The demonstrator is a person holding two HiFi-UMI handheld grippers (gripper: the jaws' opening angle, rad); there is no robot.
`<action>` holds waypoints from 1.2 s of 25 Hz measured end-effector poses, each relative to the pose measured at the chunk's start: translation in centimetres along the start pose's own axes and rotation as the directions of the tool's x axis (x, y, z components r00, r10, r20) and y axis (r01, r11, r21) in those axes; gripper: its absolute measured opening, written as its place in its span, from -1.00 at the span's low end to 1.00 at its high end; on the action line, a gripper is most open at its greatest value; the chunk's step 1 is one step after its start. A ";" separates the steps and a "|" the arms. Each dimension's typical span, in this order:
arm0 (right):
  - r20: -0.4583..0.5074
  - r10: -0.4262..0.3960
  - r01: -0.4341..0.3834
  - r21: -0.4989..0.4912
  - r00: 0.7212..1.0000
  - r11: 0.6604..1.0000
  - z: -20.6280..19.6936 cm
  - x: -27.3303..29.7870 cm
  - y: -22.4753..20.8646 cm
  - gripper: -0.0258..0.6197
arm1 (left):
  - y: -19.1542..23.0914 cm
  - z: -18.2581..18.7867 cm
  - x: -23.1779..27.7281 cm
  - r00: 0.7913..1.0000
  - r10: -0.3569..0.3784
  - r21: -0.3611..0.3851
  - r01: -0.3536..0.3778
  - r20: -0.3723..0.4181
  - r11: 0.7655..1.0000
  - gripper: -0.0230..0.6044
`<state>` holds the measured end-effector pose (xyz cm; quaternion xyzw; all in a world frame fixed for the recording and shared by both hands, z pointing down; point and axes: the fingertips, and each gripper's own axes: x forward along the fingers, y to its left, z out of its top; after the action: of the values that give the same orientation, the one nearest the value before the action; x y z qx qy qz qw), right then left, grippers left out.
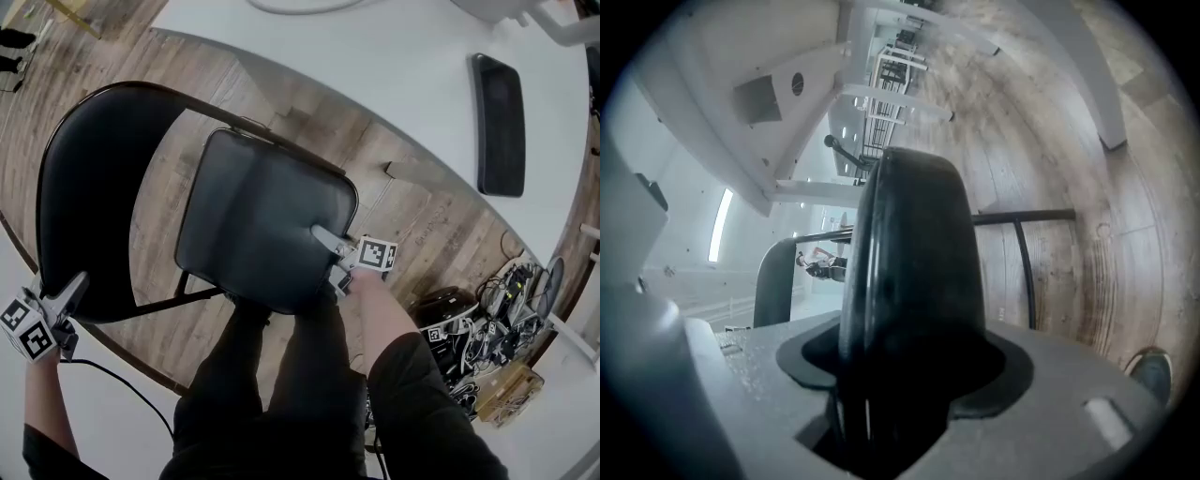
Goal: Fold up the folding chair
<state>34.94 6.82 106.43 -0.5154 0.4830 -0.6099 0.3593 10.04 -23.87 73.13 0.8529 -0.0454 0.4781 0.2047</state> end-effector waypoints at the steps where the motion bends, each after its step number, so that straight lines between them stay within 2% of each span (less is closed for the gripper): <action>1: 0.000 -0.003 0.003 -0.001 1.000 1.000 0.0 -0.1 0.0 0.02 | 0.0 0.0 0.0 1.000 0.002 -0.002 -0.002 -0.001 1.000 -0.22; 9: 0.007 -0.023 0.023 0.004 1.000 1.000 -0.2 -0.3 0.7 0.01 | -0.7 0.4 -0.4 1.000 0.013 0.010 -0.013 0.003 1.000 -0.28; 13: 0.012 -0.060 0.060 -0.019 0.998 0.998 -0.5 -0.7 0.9 0.00 | -1.3 0.5 -0.7 1.000 0.019 0.024 -0.019 0.012 1.000 -0.30; 17: 0.027 -0.075 0.075 -0.012 0.997 0.997 -1.3 -1.0 2.0 -0.02 | -1.8 1.4 -1.5 0.999 0.046 0.048 -0.047 0.021 0.998 -0.33; 30: 0.051 -0.123 0.123 -0.003 0.991 0.992 -2.0 -1.0 5.8 -0.11 | -4.7 2.5 -3.3 1.000 0.018 0.067 -0.019 0.019 0.998 -0.51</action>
<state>32.80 6.57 100.54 -0.5606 0.4427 -0.6162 0.3317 11.57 -20.96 67.75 0.8632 -0.0389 0.4734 0.1712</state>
